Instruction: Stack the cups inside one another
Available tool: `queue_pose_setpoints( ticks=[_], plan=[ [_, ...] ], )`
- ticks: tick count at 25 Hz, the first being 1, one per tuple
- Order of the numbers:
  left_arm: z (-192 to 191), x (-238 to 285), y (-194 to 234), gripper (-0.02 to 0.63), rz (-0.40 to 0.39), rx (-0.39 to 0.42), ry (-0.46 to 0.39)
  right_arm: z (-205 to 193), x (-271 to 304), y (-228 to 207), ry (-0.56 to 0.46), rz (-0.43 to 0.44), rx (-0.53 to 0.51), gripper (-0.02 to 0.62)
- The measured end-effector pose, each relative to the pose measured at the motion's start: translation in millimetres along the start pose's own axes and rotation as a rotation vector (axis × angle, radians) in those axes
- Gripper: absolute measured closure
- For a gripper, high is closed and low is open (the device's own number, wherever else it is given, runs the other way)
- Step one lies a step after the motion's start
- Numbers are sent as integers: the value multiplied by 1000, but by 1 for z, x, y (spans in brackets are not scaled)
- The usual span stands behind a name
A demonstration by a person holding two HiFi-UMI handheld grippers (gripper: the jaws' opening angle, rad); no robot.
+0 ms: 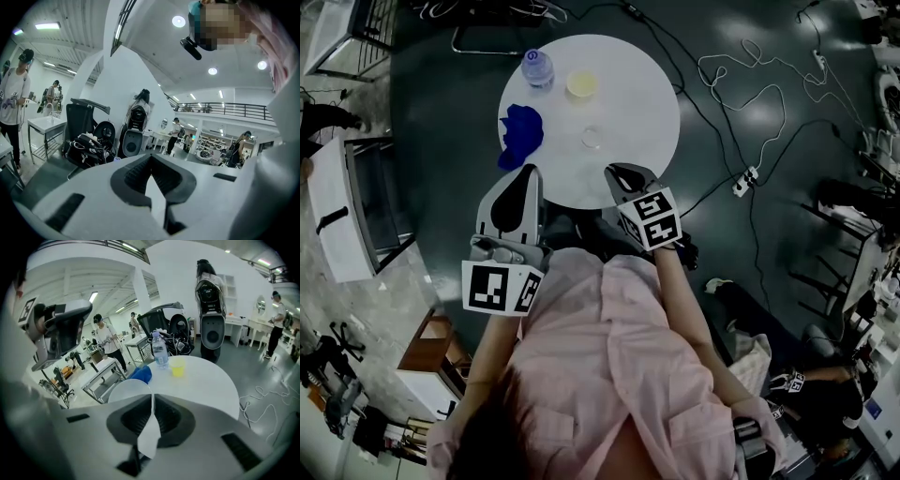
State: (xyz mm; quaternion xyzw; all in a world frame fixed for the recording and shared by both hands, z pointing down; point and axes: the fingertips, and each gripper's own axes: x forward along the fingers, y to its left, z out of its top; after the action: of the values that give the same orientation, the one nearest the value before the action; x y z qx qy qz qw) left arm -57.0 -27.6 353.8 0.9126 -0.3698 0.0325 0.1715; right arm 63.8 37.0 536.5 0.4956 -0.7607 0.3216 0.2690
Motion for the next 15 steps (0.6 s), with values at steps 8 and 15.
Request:
queue_pose_setpoints(
  ticks=[8,15],
  plan=[
    [3,0,-7,591,-14,6,-12,21,-29,-21,-86,-56,22,557],
    [7,-3,-10,591,-12,13,-25,36,-59,-54,-157,-128,50,557]
  ],
)
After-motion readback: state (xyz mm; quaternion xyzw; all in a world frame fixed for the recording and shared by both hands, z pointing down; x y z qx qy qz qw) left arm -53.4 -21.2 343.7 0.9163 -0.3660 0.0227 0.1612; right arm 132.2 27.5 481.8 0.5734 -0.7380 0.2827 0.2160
